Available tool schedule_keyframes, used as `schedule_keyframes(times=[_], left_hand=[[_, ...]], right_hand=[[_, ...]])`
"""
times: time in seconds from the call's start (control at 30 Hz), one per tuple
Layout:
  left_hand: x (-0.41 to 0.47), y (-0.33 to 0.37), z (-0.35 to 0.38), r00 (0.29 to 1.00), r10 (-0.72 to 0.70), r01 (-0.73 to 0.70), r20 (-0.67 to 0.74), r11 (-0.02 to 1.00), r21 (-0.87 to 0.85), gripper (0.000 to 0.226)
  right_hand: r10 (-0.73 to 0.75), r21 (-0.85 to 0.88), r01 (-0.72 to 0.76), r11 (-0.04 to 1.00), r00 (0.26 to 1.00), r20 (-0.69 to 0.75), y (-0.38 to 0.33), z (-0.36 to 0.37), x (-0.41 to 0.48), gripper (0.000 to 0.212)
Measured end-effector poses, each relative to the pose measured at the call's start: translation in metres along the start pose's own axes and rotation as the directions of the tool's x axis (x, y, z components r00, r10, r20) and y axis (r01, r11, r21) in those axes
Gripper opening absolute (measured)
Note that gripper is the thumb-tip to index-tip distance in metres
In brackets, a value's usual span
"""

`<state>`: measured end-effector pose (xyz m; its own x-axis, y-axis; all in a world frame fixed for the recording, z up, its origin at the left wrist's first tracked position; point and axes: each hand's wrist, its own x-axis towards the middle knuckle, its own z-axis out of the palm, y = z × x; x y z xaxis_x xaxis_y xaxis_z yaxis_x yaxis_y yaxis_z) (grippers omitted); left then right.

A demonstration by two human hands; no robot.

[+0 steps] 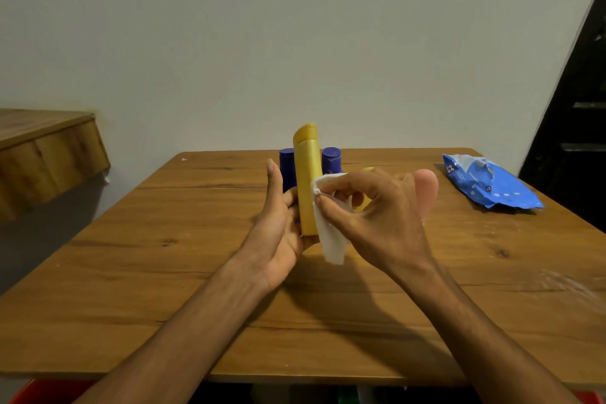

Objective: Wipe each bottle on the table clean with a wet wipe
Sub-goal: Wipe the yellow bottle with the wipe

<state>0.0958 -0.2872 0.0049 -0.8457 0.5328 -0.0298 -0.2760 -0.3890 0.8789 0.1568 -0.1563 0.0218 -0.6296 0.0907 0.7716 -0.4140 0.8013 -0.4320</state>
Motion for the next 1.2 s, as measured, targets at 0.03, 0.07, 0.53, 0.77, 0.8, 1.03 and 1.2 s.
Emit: schedule_keyframes(times=[0.03, 0.07, 0.53, 0.77, 0.8, 1.03, 1.2], left_hand=[[-0.0004, 0.0005, 0.0005, 1.000, 0.014, -0.014, 0.002, 1.000, 0.004, 0.084], [-0.0007, 0.0008, 0.0011, 1.000, 0.026, -0.026, 0.008, 1.000, 0.004, 0.082], [0.0016, 0.0020, 0.0003, 0.993, 0.084, -0.074, 0.087, 0.990, -0.119, 0.076], [0.0008, 0.0050, -0.0017, 0.981, 0.057, -0.025, 0.184, 0.985, -0.168, 0.073], [0.0008, 0.0049, -0.0020, 0.980, 0.050, -0.016, 0.195, 0.985, -0.173, 0.072], [0.0000, 0.0014, -0.0012, 0.962, 0.020, 0.040, 0.273, 0.976, -0.213, 0.069], [-0.0011, 0.0002, 0.0009, 0.955, 0.011, 0.053, 0.296, 0.977, -0.208, 0.072]], right_hand=[[-0.003, -0.004, 0.003, 1.000, 1.000, -0.004, 0.0005, -0.0009, 0.0007, 0.039], [-0.006, -0.004, 0.006, 1.000, 1.000, -0.008, 0.0008, -0.0015, 0.0009, 0.038], [-0.006, 0.033, 0.009, 0.999, 0.995, -0.103, 0.0040, -0.0017, 0.0029, 0.027], [0.004, 0.013, -0.002, 1.000, 0.990, -0.144, 0.0034, -0.0044, 0.0038, 0.016], [-0.002, 0.012, 0.004, 1.000, 0.989, -0.149, 0.0031, -0.0052, 0.0039, 0.013], [-0.003, 0.019, 0.006, 1.000, 0.987, -0.162, 0.0045, -0.0055, 0.0046, 0.013], [0.022, 0.065, -0.014, 0.998, 0.992, -0.122, 0.0045, -0.0039, 0.0043, 0.015]])
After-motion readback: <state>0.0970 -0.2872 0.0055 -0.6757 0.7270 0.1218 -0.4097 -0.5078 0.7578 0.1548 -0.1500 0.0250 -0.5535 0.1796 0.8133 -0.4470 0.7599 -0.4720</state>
